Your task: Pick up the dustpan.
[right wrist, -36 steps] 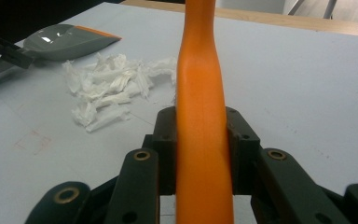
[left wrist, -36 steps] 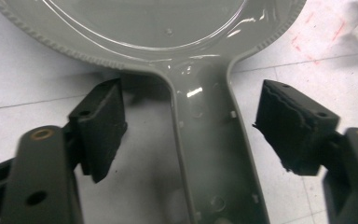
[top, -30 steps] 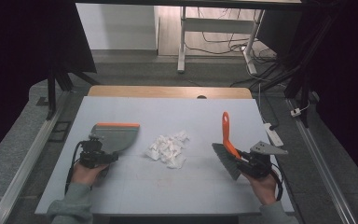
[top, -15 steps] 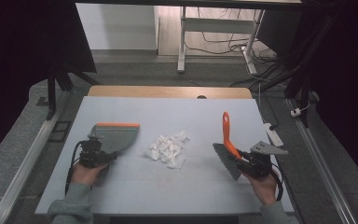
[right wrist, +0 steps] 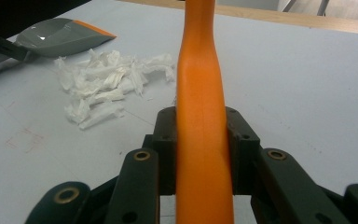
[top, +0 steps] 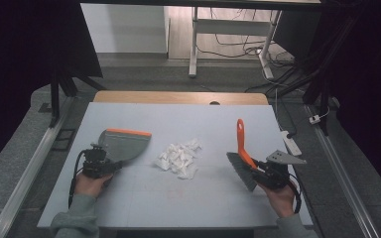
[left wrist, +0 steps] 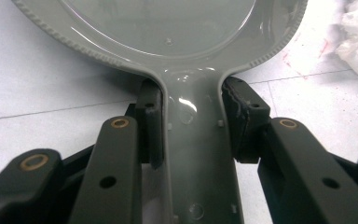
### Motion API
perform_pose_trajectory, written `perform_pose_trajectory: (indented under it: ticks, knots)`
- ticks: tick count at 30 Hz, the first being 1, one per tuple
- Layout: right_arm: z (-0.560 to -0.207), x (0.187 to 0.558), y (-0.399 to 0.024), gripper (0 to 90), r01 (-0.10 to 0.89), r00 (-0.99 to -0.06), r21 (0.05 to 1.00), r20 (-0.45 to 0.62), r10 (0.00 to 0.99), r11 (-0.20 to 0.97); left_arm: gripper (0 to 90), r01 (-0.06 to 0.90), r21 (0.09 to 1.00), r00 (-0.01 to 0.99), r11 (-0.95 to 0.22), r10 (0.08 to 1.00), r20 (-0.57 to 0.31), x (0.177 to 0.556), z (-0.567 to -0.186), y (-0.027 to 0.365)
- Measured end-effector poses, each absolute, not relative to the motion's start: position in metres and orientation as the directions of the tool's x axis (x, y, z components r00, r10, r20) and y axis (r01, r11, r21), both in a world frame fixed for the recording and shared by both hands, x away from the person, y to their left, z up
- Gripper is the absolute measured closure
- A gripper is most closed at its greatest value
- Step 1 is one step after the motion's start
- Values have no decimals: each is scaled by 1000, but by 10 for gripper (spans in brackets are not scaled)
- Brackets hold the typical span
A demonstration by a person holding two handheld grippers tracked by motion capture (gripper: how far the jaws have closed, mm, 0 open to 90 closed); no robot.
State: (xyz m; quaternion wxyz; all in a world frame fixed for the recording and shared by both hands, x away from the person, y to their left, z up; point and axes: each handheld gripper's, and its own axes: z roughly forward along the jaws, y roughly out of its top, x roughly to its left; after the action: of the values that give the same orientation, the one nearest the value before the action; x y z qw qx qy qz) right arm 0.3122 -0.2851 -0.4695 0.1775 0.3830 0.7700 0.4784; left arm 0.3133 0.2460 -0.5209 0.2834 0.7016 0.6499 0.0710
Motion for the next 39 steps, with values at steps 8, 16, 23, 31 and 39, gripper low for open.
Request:
perform_pose_trajectory:
  ticks: [8,16,23,31,39]
  knots:
    - [-469,312,-285,700,417,-642,876,94,761,244,621,860,510,169,-7,947,-274,311,-519,247]
    - [-468,312,-288,700,420,-627,880,104,772,223,622,842,539,201,-20,939,-278,309,-517,250]
    - [-469,312,-287,701,422,-625,877,99,774,229,622,815,579,209,-1,933,-293,306,-512,258]
    - [-469,312,-287,701,427,-619,878,108,778,217,622,785,619,237,9,919,-314,301,-503,261]
    - [-469,312,-287,701,427,-620,877,106,777,221,621,747,664,286,-5,905,-315,297,-494,262]
